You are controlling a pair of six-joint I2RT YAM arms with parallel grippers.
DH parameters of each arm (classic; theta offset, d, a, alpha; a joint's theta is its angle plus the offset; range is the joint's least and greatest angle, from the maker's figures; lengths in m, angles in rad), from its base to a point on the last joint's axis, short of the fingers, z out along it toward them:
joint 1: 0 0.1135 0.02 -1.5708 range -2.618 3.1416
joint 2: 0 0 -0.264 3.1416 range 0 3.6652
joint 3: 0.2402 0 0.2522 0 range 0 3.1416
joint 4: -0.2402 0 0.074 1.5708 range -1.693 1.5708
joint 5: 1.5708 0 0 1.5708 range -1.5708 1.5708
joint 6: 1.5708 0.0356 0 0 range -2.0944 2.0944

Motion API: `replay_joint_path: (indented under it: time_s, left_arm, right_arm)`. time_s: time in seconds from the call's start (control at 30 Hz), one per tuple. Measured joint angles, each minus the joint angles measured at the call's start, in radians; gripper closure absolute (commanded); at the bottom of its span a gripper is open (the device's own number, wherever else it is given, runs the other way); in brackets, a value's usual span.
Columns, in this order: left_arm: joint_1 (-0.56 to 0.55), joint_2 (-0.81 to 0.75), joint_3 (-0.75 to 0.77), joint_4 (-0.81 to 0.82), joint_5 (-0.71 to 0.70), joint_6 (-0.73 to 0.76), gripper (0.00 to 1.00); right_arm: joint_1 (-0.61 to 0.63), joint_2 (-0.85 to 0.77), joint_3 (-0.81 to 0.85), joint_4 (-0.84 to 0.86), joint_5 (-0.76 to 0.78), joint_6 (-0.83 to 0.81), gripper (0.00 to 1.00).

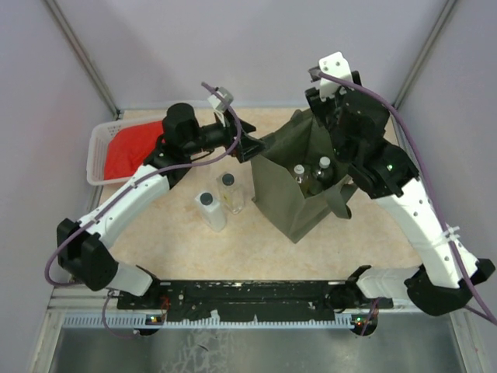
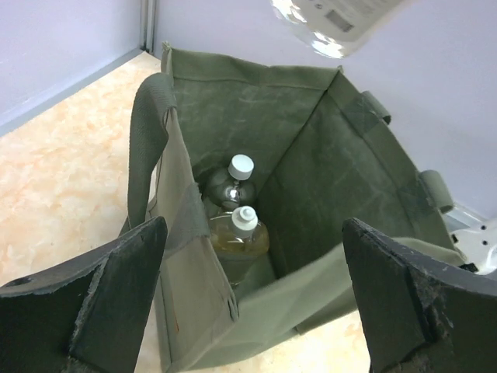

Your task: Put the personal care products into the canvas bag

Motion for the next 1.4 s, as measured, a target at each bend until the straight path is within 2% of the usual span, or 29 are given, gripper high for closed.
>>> replay_joint_path:
  time_s: [0.33, 0.4, 0.57, 0.63, 0.7, 1.07, 1.4]
  left_arm:
    - [-0.079, 0.147, 0.106, -0.168, -0.267, 0.168, 0.01]
    - [-0.082, 0.172, 0.124, -0.186, -0.303, 0.18, 0.14]
    - [-0.094, 0.207, 0.166, -0.203, -0.367, 0.206, 0.59]
    - [-0.096, 0.208, 0.168, -0.202, -0.377, 0.212, 0.72]
    - [-0.096, 0.208, 0.17, -0.202, -0.386, 0.217, 0.79]
    - [-0.104, 0.122, 0.12, -0.25, -0.455, 0.24, 0.8]
    - [-0.105, -0.003, 0.056, -0.292, -0.512, 0.246, 0.78]
  right_arm:
    - [-0.003, -0.155, -0.095, -0.073, 0.033, 0.047, 1.0]
    - [-0.003, -0.174, -0.099, -0.086, 0.022, 0.066, 1.0]
    - [-0.003, -0.215, -0.1, -0.129, -0.085, 0.134, 1.0]
    - [-0.003, -0.224, -0.1, -0.14, -0.149, 0.164, 1.0]
    - [-0.003, -0.227, -0.1, -0.152, -0.211, 0.191, 1.0]
    - [-0.003, -0.206, -0.289, -0.105, -0.418, 0.245, 1.0]
    - [0.002, -0.151, -0.364, -0.031, -0.541, 0.297, 1.0]
